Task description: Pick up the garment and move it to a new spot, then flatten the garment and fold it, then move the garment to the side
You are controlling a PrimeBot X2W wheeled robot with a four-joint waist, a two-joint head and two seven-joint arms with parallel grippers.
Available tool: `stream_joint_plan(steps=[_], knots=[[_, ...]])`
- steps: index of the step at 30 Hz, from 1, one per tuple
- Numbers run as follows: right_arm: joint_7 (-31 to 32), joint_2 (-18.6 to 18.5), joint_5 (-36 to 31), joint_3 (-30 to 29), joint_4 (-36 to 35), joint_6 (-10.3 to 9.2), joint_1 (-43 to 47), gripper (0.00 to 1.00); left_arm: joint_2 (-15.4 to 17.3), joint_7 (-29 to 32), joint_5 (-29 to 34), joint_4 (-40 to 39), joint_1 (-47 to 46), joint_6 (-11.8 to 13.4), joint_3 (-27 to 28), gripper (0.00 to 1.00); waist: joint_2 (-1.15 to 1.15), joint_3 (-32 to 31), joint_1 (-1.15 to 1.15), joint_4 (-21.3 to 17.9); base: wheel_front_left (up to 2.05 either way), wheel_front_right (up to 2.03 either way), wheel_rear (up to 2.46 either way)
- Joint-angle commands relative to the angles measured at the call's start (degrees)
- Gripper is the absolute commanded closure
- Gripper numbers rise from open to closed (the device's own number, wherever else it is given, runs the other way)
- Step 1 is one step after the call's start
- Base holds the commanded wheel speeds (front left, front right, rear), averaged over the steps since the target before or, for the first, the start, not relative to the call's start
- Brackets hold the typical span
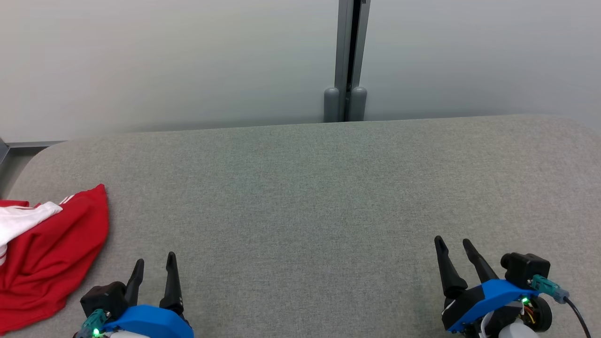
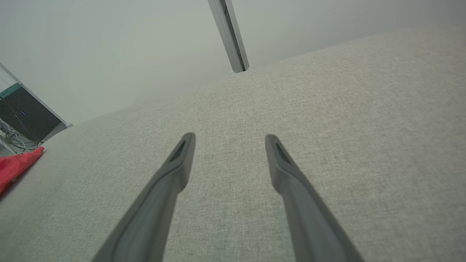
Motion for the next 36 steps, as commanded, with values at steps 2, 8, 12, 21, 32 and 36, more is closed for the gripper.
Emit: stream_joint_plan(steps=[2, 8, 12, 21, 32, 36], knots=[[-0.71, 0.01, -2.29, 0.19, 0.56, 0.11, -1.21, 0.0, 0.33, -0.73, 2.13, 0.3, -0.75, 0.21, -0.4, 0.0, 0.0, 0.01, 0.0, -0.04, 0.0, 0.0, 0.0], [-1.47, 0.24, -5.43, 0.25, 2.1, 0.12, -1.4, 0.0, 0.4, -1.56, 5.08, 1.22, -0.62, 0.2, -0.67, 0.0, 0.0, 0.05, 0.0, -0.06, 0.0, 0.0, 0.0], [-2.02, 0.34, -7.43, 0.36, 3.05, 0.12, -1.62, 0.0, 0.46, -2.06, 7.04, 1.84, -0.59, 0.21, -0.82, 0.0, 0.0, 0.01, 0.0, -0.02, 0.0, 0.0, 0.0], [-2.9, 0.55, -11.69, -0.16, 4.02, 0.08, -2.02, 0.0, 0.53, -2.96, 10.46, 2.63, -0.74, 0.43, -0.52, 0.0, 0.0, 0.04, 0.0, 0.12, 0.0, 0.0, 0.0], [-4.09, 0.99, -17.02, -2.34, 4.67, 0.09, -2.06, 0.0, 0.02, -4.13, 14.39, 2.61, -0.03, 1.07, 0.76, 0.0, 0.0, 0.44, 0.0, -0.13, 0.0, 0.0, 0.0], [-4.59, 1.16, -17.98, -3.98, 4.53, 0.09, -1.99, 0.0, -0.36, -4.6, 15.26, 1.91, 0.49, 1.41, 1.77, 0.0, 0.0, 0.59, 0.0, -0.2, 0.0, 0.0, 0.0]])
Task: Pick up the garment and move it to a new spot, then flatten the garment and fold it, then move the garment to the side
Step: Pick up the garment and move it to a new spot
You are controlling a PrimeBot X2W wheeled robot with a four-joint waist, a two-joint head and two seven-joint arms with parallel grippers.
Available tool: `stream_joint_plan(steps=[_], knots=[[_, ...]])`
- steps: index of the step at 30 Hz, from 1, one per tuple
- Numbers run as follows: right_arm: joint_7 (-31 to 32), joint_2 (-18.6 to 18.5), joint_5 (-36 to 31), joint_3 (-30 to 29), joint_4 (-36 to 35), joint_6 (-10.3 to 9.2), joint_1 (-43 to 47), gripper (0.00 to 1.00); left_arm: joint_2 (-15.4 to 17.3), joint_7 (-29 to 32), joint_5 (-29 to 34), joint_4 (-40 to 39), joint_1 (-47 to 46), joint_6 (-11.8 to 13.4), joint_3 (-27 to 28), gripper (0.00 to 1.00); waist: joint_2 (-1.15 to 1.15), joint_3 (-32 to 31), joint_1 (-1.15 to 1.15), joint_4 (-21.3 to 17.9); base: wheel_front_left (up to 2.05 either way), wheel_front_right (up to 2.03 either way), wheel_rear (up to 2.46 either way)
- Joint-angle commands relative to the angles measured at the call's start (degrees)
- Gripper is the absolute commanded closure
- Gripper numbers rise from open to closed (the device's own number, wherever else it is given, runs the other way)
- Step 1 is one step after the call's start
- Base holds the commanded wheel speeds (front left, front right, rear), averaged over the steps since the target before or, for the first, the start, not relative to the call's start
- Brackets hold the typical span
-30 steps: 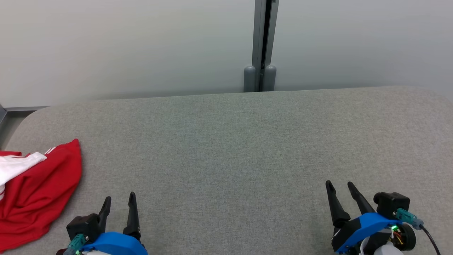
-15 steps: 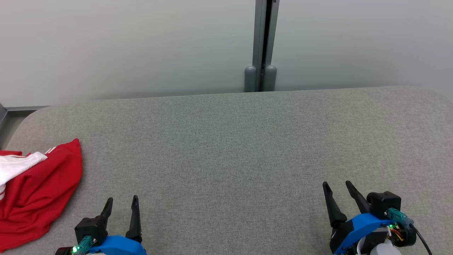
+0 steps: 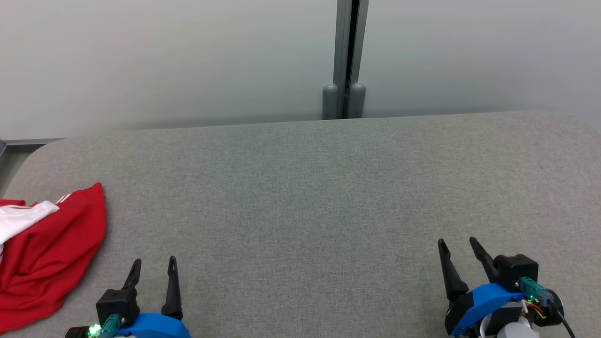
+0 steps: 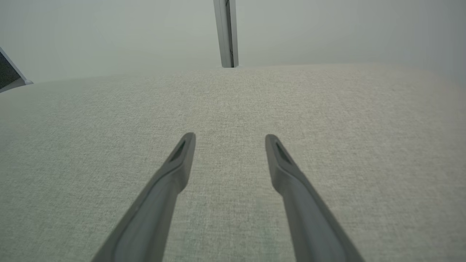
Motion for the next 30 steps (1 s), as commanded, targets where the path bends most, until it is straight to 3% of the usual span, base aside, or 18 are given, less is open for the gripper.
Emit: stream_joint_plan(steps=[1, 14, 30], knots=[[-0.69, 0.05, -0.94, -0.37, -0.11, 0.02, -0.56, 0.0, -0.06, -0.49, 0.84, -0.24, 0.47, 0.3, 0.38, 0.0, 0.0, 0.02, 0.0, -0.01, 0.0, 0.0, 0.0], [-0.99, 0.21, -1.25, 0.26, -0.16, 0.02, -0.85, 0.0, -1.05, -0.88, 1.77, -0.12, 0.14, 0.26, 1.41, 0.0, 0.0, 1.23, 0.0, 3.02, 0.0, 0.0, 0.0], [-0.95, 0.11, 0.29, 9.17, -1.04, 0.02, -3.1, 0.0, -1.46, -0.84, 0.3, -0.31, 1.87, 1.43, 4.78, 0.0, 0.0, 4.43, 0.0, 21.11, 0.0, 0.0, 0.0]])
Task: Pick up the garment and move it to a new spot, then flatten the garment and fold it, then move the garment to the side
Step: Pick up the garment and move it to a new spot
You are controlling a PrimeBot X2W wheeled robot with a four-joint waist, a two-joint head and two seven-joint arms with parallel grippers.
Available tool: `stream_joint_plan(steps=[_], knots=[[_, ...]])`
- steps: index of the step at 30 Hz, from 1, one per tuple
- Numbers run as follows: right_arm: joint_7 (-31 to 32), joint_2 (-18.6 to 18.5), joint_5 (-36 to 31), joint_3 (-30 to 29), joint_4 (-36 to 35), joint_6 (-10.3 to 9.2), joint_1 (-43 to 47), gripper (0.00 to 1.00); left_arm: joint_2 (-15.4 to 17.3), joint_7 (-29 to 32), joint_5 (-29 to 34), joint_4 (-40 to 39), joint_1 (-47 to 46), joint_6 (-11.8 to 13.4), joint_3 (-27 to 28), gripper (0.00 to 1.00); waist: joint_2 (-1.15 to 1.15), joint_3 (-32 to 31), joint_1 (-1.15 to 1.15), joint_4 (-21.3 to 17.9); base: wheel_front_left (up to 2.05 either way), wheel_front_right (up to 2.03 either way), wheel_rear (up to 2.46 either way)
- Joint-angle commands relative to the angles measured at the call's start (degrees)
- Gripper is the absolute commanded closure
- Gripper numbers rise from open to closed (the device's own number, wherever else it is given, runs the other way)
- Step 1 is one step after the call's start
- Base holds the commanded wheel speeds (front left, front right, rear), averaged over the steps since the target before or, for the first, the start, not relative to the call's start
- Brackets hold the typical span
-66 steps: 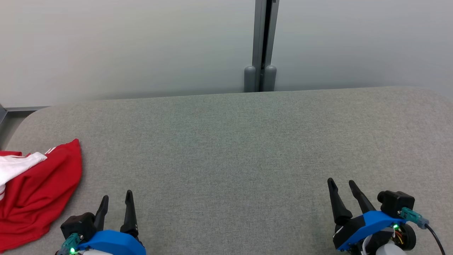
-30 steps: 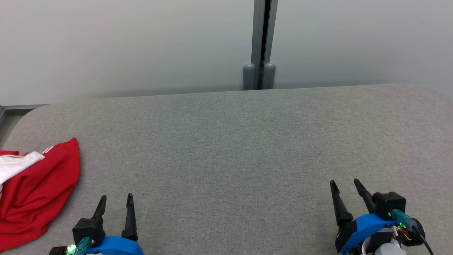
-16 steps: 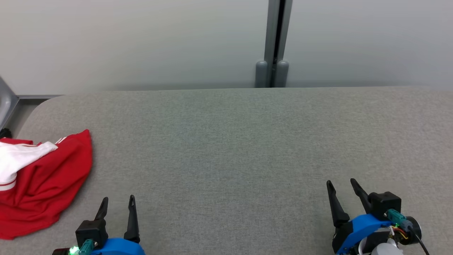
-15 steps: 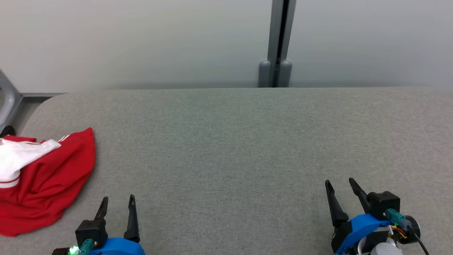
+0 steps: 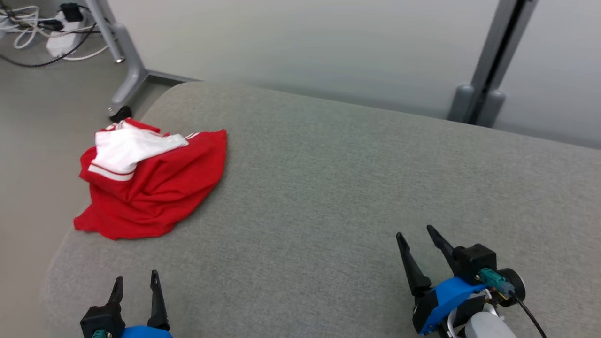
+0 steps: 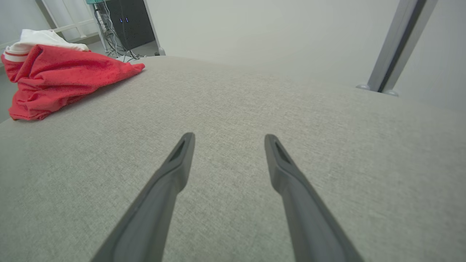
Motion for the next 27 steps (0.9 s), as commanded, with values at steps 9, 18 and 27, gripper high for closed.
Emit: stream_joint_plan(steps=[9, 18, 27], knots=[[-0.2, -0.21, 3.33, 6.82, -0.25, 0.0, -1.88, 0.0, -0.17, -0.17, -0.73, -0.28, 3.75, 1.17, 5.04, 0.0, 0.0, 1.89, 0.0, 6.25, 0.0, 0.0, 0.0], [-0.2, -0.31, 4.21, 8.87, 0.3, 0.0, -2.75, 0.0, -0.15, -0.16, -0.8, -1.58, 0.74, 1.47, 6.55, 0.0, 0.0, 4.35, 0.0, 3.61, 0.0, 0.0, 0.0], [-0.2, -1.83, 4.06, 10.21, -2.13, 0.0, -6.12, 0.0, 4.93, -0.16, 1.26, -1.28, -11.28, -0.44, 8.86, 0.0, 0.0, 11.49, 0.0, 1.0, 0.0, 0.0, 0.0]])
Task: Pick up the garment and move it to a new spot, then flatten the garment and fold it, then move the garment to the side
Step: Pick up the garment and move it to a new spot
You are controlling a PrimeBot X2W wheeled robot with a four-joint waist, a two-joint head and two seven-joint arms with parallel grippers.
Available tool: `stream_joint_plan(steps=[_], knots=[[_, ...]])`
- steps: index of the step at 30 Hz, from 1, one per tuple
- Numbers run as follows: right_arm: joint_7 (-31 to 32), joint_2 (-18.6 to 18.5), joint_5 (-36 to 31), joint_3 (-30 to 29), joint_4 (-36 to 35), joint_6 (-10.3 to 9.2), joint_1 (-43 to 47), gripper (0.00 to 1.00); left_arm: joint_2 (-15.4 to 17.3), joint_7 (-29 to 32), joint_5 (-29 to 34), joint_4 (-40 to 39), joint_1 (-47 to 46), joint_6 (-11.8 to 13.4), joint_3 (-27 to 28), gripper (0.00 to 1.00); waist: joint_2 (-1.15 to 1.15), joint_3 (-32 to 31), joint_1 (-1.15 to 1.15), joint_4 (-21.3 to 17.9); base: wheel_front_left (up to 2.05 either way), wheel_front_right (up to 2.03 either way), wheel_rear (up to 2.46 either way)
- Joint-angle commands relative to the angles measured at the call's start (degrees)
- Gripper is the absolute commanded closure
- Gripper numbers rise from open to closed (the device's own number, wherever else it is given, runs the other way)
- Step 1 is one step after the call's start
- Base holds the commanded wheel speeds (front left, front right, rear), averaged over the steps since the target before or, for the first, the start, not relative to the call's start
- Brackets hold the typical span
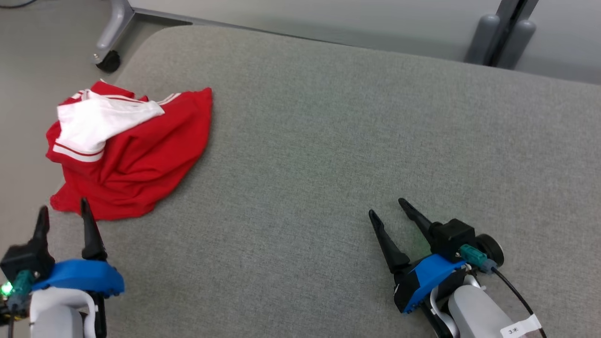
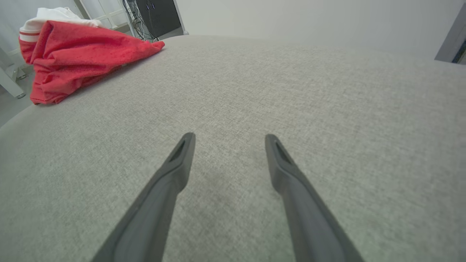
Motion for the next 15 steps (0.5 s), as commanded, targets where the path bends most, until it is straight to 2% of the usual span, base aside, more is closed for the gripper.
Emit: stream_joint_plan(steps=[1, 9, 15], knots=[[-0.18, -0.83, 0.06, 0.3, -0.84, 0.02, -1.31, 0.0, 1.34, -0.17, 0.7, 0.53, -3.3, -0.32, 0.17, 0.0, 0.0, 1.74, -0.01, -0.05, 0.0, 0.0, 0.0], [-0.05, -3.65, 0.58, 1.58, -1.54, 0.02, -3.33, 0.0, 5.57, -0.16, 3.03, 2.03, -13.27, -1.13, -1.23, 0.0, 0.0, 6.65, -0.01, -1.77, 0.0, 0.0, 0.0], [0.06, -5.04, 1.68, 0.98, -0.38, -0.04, -3.88, 0.0, 7.83, -0.16, 4.46, 6.47, -18.55, -2.05, -3.96, 0.0, 0.0, 9.03, -0.01, -3.4, 0.0, 0.0, 0.0]])
